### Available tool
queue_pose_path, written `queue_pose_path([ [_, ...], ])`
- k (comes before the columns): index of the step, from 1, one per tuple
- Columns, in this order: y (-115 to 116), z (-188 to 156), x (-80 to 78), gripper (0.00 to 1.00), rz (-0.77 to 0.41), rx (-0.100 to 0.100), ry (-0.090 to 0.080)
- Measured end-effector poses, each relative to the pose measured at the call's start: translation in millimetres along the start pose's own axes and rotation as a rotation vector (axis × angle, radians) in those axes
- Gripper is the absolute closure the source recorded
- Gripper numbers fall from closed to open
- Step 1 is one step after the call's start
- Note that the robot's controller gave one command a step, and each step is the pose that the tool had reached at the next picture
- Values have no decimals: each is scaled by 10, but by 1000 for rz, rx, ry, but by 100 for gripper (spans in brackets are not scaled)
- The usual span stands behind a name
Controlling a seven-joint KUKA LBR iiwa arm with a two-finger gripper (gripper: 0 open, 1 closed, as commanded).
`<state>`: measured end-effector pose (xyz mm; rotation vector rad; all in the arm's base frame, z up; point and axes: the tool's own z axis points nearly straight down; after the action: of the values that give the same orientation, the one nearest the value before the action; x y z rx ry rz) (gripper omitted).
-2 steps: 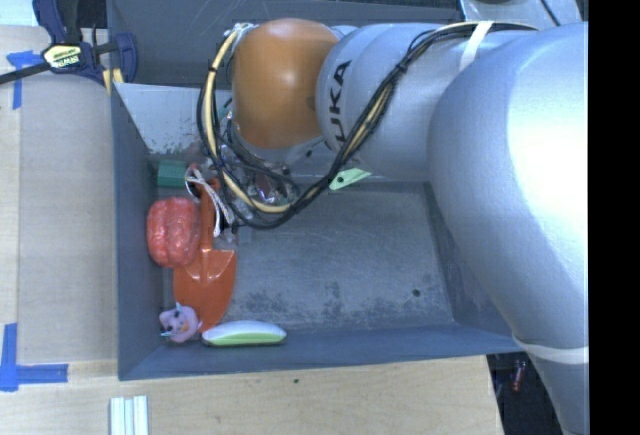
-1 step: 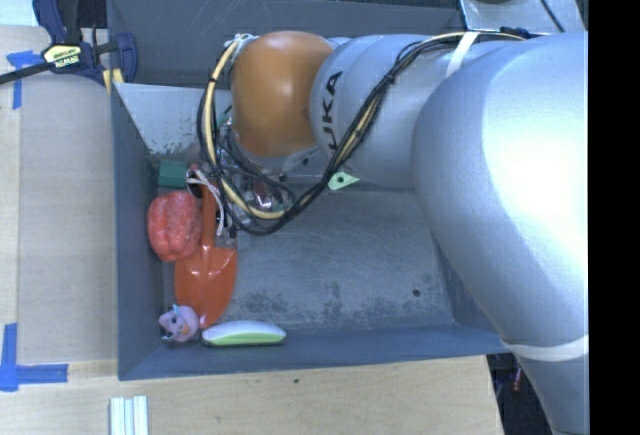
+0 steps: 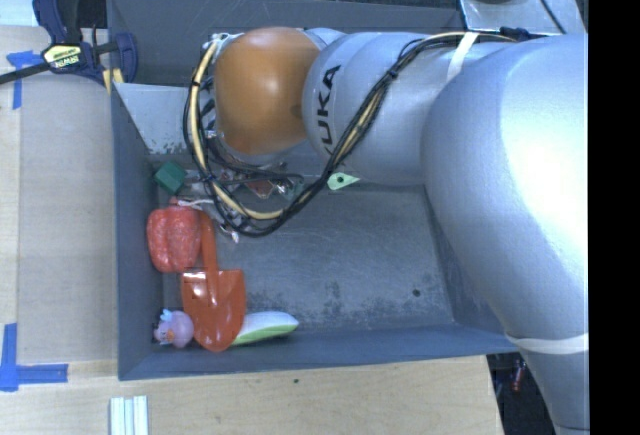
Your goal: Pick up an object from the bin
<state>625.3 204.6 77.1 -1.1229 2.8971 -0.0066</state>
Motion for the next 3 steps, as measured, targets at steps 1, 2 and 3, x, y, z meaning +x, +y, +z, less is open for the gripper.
queue_pose_path([
  [1, 0, 0, 0, 100, 0, 0, 0],
  [2, 8, -267, 11, 100, 2, -3, 5],
  [3, -3, -510, -13, 100, 2, 0, -2],
])
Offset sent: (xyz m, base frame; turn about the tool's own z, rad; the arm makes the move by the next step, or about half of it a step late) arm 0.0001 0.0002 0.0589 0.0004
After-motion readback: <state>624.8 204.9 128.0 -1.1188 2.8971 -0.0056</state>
